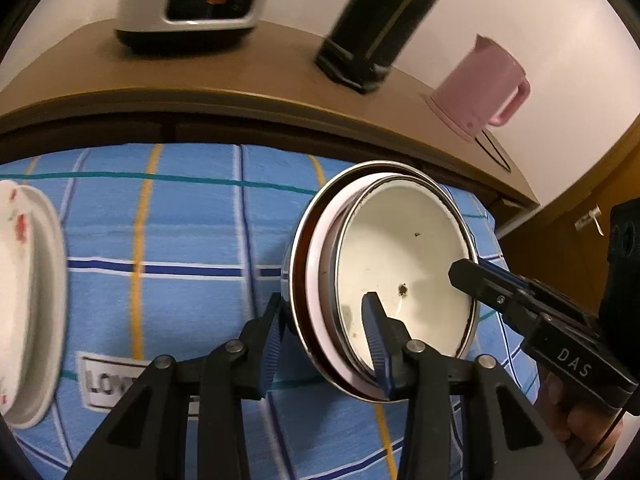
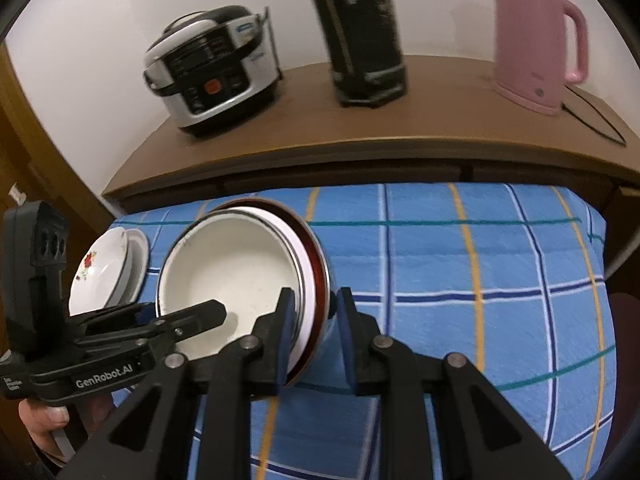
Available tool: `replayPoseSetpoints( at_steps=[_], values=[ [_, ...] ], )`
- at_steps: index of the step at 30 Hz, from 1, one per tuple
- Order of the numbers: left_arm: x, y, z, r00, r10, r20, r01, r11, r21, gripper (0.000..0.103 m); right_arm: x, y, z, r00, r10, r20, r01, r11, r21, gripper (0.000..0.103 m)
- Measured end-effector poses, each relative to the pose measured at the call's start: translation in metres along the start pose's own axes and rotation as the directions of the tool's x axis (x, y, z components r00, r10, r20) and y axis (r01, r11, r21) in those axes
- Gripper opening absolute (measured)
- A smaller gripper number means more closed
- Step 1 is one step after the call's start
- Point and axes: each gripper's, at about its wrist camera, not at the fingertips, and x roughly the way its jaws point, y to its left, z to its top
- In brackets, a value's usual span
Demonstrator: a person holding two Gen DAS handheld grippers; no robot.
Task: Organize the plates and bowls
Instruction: 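Carry the nested bowls with the right tool over the red-flower bowl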
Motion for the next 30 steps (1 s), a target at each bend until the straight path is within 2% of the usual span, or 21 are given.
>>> replayPoseSetpoints(
  at_steps=[14,30],
  values=[
    [-0.051,0.052,-0.004,0.993,0.084,0.087,-0.076,0.993,-0.089,0.042,0.014,0.069,0.016,0.996,0.085,-0.006,-0.085,0.988,-0.128,0.022],
    [-0.088,0.082,-0.01,0.975,0.163,0.149,-0.14,0.978,-0.152,0.042,0.023,0.119,0.026,0.989,0.148,-0.012,-0.148,0.969,-0.196,0.022]
  ],
)
